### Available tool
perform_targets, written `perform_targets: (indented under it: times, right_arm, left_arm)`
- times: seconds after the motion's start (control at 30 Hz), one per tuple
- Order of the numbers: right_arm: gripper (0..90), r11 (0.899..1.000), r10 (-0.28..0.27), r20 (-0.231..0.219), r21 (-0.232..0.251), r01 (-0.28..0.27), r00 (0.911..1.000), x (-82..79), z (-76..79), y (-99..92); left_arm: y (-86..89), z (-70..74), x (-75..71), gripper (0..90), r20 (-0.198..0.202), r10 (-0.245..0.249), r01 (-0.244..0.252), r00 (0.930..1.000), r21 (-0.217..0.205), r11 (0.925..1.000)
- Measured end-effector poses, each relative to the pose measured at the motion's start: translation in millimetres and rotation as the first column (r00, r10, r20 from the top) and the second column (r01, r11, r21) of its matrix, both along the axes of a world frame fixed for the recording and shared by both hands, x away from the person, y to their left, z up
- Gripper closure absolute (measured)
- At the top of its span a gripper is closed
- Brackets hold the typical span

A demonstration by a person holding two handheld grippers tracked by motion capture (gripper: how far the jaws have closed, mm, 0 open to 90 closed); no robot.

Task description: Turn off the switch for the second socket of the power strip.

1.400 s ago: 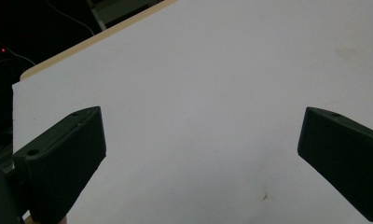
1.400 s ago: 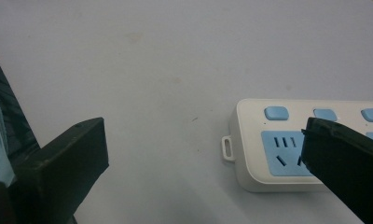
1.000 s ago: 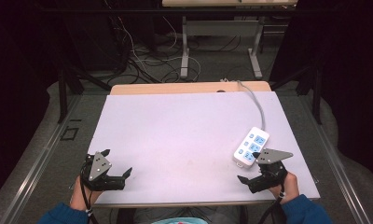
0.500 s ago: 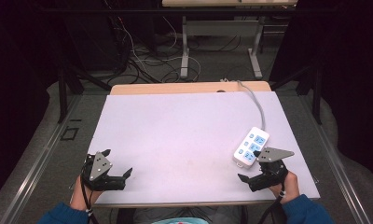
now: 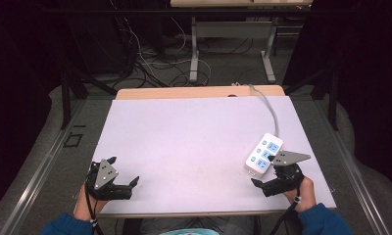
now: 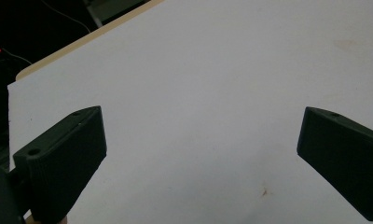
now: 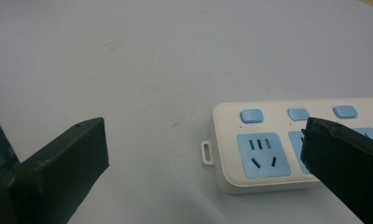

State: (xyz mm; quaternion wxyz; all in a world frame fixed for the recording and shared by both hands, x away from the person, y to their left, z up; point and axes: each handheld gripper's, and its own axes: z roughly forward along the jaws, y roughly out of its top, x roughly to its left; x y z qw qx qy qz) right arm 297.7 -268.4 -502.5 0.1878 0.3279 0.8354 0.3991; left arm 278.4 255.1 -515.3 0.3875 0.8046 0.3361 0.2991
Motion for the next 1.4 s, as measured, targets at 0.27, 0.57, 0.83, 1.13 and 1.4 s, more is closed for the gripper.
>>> perform_targets:
  times: [0.27,0.57,0.83,1.13,1.4]
  right_arm:
    - [0.2,1.0,-0.013,-0.017,0.002,0.013,0.9998,7.2,2.5,-1.9]
    - [0.1,0.998,-0.064,-0.032,0.004,0.064,0.9974,16.6,6.2,-7.6]
    - [0.0,0.995,-0.098,-0.047,0.028,0.1,0.994,30.8,8.9,-15.3]
    - [0.0,0.993,-0.115,-0.063,0.029,0.117,0.9914,42.3,10.2,-18.7]
    - [0.0,0.993,-0.117,-0.068,0.019,0.119,0.9908,52.6,9.1,-21.7]
  left_arm:
    - [-0.1,-0.2,0.4,1.0,-0.004,-0.002,0.002,1.0,0.005,1.0]
    - [-0.3,-0.3,0.7,1.0,0.003,-0.003,0.003,1.0,0.01,0.9999]
    - [-0.4,-0.5,0.5,0.9,-0.002,-0.002,0.002,1.0,0.007,1.0]
    - [-0.7,-0.6,0.6,1.0,-0.006,-0.002,0.002,1.0,0.007,1.0]
    - [-0.6,-0.6,0.9,0.9,-0.006,-0.002,0.002,1.0,0.007,1.0]
